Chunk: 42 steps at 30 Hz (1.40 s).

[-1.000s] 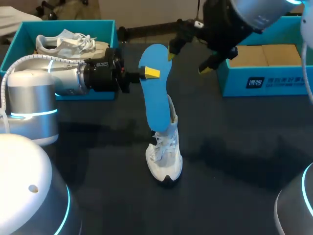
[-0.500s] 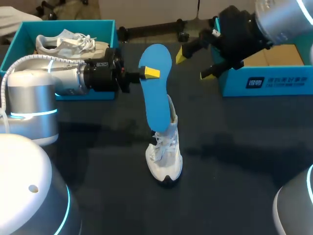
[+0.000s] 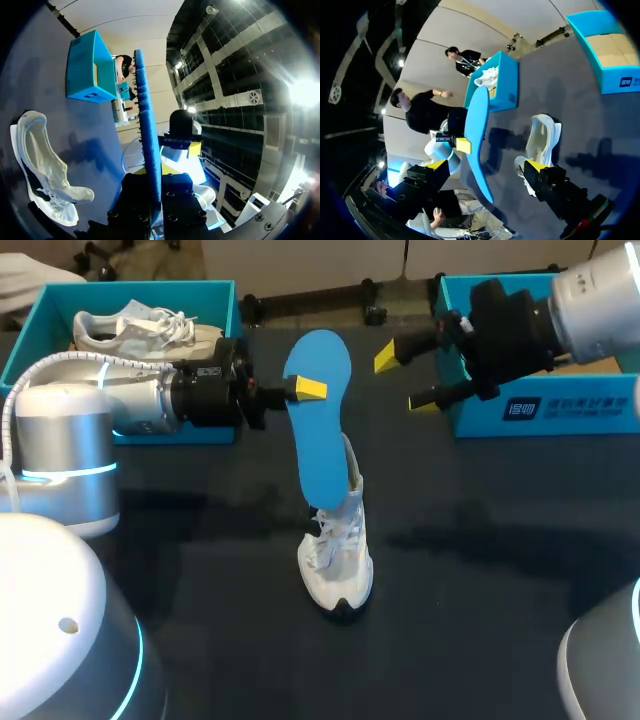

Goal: Take the shoe out of the shoebox, open the shoe tongue, remove and reinsert the insole, then place the shoe into the shoebox

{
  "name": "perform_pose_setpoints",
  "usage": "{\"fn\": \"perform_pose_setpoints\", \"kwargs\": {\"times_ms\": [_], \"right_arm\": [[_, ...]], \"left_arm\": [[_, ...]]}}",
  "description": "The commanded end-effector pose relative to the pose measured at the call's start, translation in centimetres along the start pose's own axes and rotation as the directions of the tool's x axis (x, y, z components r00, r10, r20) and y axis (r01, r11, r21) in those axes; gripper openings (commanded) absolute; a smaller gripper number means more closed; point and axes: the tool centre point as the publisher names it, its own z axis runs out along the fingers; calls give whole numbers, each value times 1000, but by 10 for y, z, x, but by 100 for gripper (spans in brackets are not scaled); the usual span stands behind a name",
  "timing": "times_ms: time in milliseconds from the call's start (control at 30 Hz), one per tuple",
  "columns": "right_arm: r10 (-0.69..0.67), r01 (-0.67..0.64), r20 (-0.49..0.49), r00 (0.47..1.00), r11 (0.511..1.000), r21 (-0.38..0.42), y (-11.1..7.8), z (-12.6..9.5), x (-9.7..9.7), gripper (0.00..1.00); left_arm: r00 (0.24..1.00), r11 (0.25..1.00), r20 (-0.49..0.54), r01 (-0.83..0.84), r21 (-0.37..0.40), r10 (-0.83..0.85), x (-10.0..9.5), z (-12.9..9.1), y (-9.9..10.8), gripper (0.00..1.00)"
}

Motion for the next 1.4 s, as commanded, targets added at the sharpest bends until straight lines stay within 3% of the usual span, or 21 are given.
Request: {"fn": "perform_pose_setpoints", "kwargs": {"times_ms": [33,300,400,1400], "right_arm": [[0,0,-89,996,1000,-5,2,1,-6,100],[9,-10,-112,994,1000,-7,5,5,-11,100],[7,-9,-165,986,1000,-13,4,5,-13,100],[21,-25,-154,988,999,-27,0,0,-24,100]], "left_arm": [[1000,1000,-1,-1,2,1,0,0,1,0],[1000,1000,-1,-1,2,1,0,0,1,0],[1000,1000,-1,-1,2,1,0,0,1,0],[1000,1000,-1,-1,2,1,0,0,1,0]]}}
